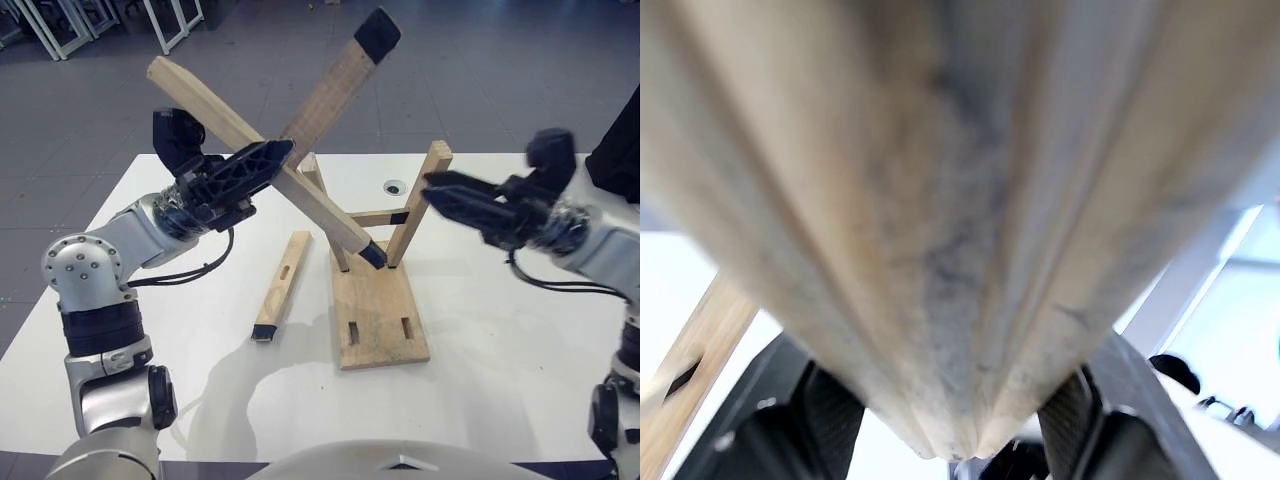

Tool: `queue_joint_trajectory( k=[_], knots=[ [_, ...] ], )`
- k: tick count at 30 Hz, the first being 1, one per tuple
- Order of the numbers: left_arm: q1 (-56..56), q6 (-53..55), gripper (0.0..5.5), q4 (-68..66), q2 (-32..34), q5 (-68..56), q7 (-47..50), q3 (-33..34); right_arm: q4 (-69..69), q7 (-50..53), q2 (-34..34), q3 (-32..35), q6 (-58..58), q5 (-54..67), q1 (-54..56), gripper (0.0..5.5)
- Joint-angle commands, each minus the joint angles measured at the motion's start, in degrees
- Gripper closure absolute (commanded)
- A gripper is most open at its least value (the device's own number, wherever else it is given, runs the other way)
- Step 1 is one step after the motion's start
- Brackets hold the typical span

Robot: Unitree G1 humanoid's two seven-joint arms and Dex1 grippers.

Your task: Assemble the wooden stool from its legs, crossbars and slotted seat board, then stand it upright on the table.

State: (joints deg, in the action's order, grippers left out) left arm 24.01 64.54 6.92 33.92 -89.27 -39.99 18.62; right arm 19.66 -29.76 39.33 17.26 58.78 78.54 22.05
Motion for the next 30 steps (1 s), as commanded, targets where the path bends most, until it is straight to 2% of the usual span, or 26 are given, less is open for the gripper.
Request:
queue_joint_trajectory(
  k=[1,3,6,9,14,20,30],
  knots=[
    [-4.94,0.52,3.46,7.33,1.49,-0.95,2.14,-0.13,5.13,2.03,-0.26,-0.15,-1.45,-4.36,-9.39,0.95],
    [-6.56,-0.55,3.46,10.13,1.80,0.69,1.77,-0.39,7.64,3.16,-1.55,-1.38,-2.50,-6.63,-13.71,0.38],
    [-9.67,-12.83,3.46,17.36,-0.19,15.29,-5.49,-2.48,8.13,2.12,-1.12,-2.77,-4.37,-11.60,-18.72,0.35],
    [-16.43,-30.79,3.46,20.75,0.95,36.39,-16.20,-11.66,5.63,0.46,-0.87,-4.91,-6.90,-17.84,-22.46,0.35],
    [-21.81,-45.80,3.46,17.81,-0.18,49.28,-24.85,-17.94,2.30,-1.36,-1.55,-7.60,-10.77,-25.96,-25.83,0.35],
    [-22.30,-51.19,3.46,12.40,-0.53,54.00,-28.03,-20.41,2.05,-2.47,-2.88,-8.70,-11.48,-28.55,-25.56,0.35],
    [-24.72,-52.45,3.46,10.26,-0.97,55.88,-28.28,-22.91,1.16,-3.54,-3.60,-9.58,-11.09,-30.54,-23.17,0.35]
  ],
)
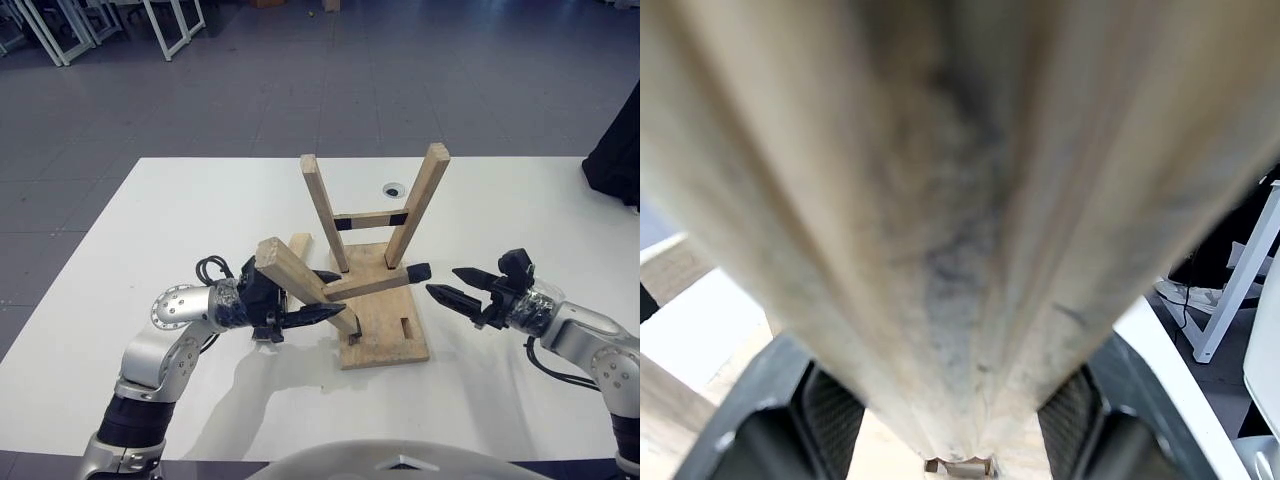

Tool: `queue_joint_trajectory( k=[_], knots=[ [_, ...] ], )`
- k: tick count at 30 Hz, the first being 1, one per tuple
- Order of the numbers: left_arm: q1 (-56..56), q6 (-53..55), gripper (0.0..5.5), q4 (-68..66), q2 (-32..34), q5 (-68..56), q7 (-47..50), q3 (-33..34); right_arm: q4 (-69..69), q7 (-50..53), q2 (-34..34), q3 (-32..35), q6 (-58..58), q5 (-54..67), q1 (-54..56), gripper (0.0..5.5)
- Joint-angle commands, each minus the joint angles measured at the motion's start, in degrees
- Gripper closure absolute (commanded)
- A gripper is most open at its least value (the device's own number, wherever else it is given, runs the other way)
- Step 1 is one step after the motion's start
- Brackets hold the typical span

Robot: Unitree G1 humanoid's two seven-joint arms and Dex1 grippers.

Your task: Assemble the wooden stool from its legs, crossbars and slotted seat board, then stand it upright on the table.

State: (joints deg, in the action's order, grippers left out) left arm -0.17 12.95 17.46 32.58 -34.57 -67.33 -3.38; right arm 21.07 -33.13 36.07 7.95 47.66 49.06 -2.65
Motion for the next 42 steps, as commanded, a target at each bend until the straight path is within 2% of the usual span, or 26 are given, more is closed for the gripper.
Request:
queue_joint_trajectory(
  k=[1,15,23,28,31,36,37,42],
  knots=[
    [-0.59,-0.99,3.46,-0.51,0.66,1.31,-1.22,-1.11,-0.25,-0.19,-0.38,-0.32,0.09,-1.09,1.65,0.35],
    [3.26,-3.43,3.46,-7.59,4.62,3.00,-5.58,-0.23,-0.14,-1.07,-1.46,-0.89,-0.45,-2.80,1.27,0.35],
    [3.65,-9.07,3.46,-11.31,7.20,20.19,-3.46,-12.00,-0.49,0.70,-2.80,-0.96,-0.73,-4.98,0.91,0.35],
    [5.76,-10.36,3.46,-16.37,6.40,24.86,-1.70,-17.23,-1.95,2.98,-4.01,-0.70,-0.81,-6.56,2.74,0.35],
    [9.27,-11.03,3.46,-19.86,5.38,25.82,1.43,-17.47,-2.10,3.78,-4.44,-0.33,-0.70,-6.90,3.14,0.35],
    [18.55,-15.99,3.46,-27.32,5.17,23.37,0.27,-16.03,-2.97,4.86,-5.57,-0.11,-1.55,-8.24,3.50,0.35],
    [20.11,-17.08,3.08,-28.80,5.13,22.95,-0.32,-16.05,-2.97,4.96,-5.71,-0.09,-1.59,-8.31,3.52,0.33],
    [25.30,-19.56,2.24,-34.11,3.62,22.26,-4.17,-14.10,-2.70,4.82,-6.30,0.10,-1.69,-8.96,3.20,0.33]
  ],
)
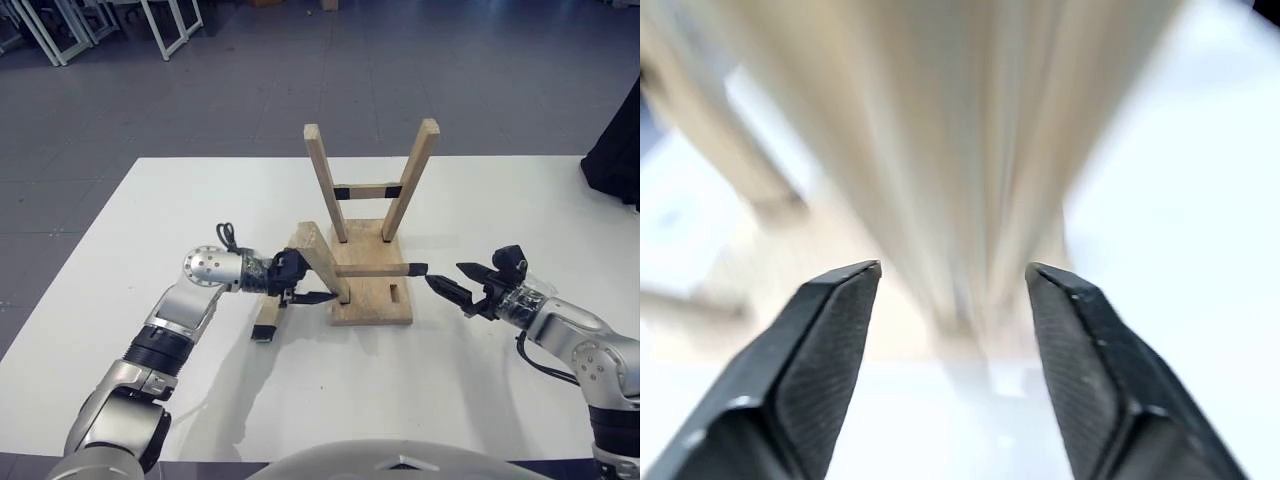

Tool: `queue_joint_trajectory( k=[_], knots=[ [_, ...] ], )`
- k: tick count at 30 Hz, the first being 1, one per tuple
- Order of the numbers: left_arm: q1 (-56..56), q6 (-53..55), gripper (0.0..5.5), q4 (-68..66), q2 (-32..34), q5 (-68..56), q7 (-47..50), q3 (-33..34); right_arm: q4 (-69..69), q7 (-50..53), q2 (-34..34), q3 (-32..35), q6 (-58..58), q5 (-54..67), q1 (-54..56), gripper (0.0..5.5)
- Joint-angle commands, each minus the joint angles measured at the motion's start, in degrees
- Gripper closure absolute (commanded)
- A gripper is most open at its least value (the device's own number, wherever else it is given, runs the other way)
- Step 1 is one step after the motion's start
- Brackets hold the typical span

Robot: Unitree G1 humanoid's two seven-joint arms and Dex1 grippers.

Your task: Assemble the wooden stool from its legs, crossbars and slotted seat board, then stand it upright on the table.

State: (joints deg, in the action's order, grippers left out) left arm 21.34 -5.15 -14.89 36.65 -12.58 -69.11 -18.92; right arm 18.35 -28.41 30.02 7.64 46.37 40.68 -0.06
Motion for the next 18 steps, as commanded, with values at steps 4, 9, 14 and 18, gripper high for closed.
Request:
queue_joint_trajectory(
  k=[4,9,14,18],
  knots=[
    [3.99,-0.46,1.59,-0.85,2.38,0.41,-5.58,2.75,0.74,0.27,-0.43,1.12,-0.40,-0.60,-0.59,0.33],
    [-3.70,8.40,0.78,8.08,8.23,1.31,2.87,10.49,1.42,1.22,-1.00,2.31,-0.84,-0.95,-2.05,0.33],
    [-17.41,50.11,0.78,38.57,-6.88,-2.16,35.75,24.38,4.09,4.91,-2.76,2.47,-0.47,-1.79,-4.28,0.33],
    [-26.69,61.52,0.78,49.33,-18.37,3.43,51.26,25.22,10.43,10.56,-5.46,3.08,3.01,0.59,-5.75,0.33]
  ],
)
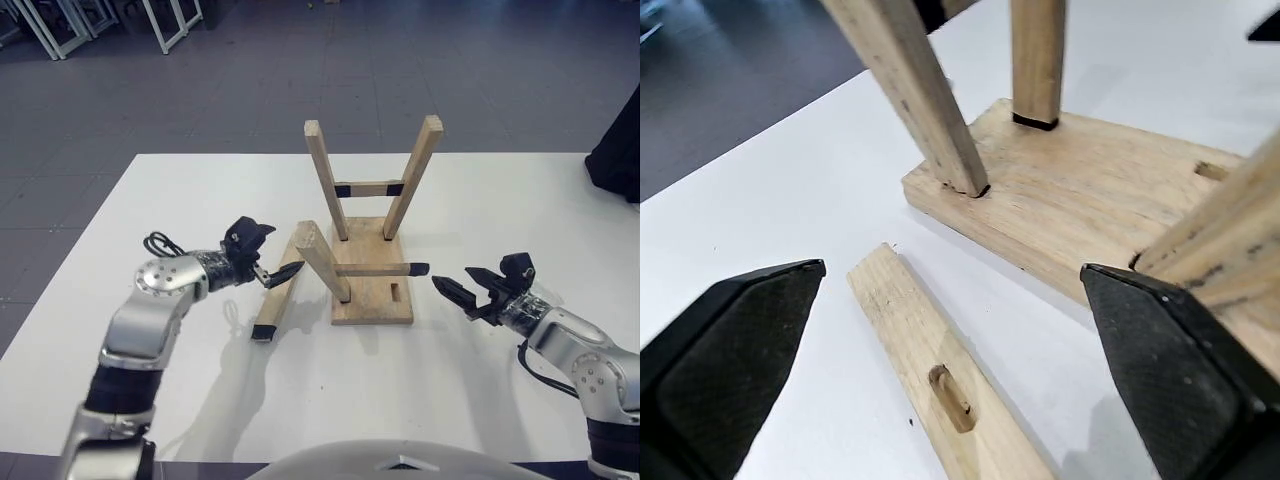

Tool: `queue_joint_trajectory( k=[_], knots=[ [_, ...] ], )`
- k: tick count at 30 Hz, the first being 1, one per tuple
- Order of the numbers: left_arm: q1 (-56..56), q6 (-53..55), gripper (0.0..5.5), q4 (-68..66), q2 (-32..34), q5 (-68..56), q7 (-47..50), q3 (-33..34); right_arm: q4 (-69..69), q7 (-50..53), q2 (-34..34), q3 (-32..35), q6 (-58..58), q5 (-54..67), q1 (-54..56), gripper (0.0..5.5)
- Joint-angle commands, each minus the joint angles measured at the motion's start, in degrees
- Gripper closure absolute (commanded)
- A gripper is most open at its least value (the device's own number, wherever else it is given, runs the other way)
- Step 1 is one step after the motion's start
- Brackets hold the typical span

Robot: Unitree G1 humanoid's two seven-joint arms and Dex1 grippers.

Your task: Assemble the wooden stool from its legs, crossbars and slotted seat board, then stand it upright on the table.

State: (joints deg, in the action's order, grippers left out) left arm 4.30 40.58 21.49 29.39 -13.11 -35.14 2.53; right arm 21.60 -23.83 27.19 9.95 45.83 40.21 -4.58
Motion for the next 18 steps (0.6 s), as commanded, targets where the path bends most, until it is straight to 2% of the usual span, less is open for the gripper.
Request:
queue_joint_trajectory(
  k=[1,6,10,12,18],
  knots=[
    [-10.50,17.20,0.78,13.91,-12.27,4.46,19.13,3.19,8.09,6.88,-2.98,0.48,4.19,1.44,-1.04,0.33],
    [-11.69,22.00,0.78,14.37,-12.80,3.80,20.96,1.41,9.17,8.31,-3.49,0.11,6.25,1.44,-0.22,0.33],
    [-16.21,19.34,0.78,7.79,-10.58,3.81,18.50,-0.63,8.96,8.80,-3.94,0.34,6.63,1.22,0.31,0.33],
    [-17.66,16.67,0.97,3.96,-10.20,4.03,17.95,-1.04,8.80,9.15,-4.16,0.27,6.79,1.17,1.02,0.33],
    [-17.00,8.75,2.04,0.30,-11.09,4.32,19.04,-1.41,6.84,9.53,-2.98,1.57,8.57,1.06,5.20,0.33]
  ],
)
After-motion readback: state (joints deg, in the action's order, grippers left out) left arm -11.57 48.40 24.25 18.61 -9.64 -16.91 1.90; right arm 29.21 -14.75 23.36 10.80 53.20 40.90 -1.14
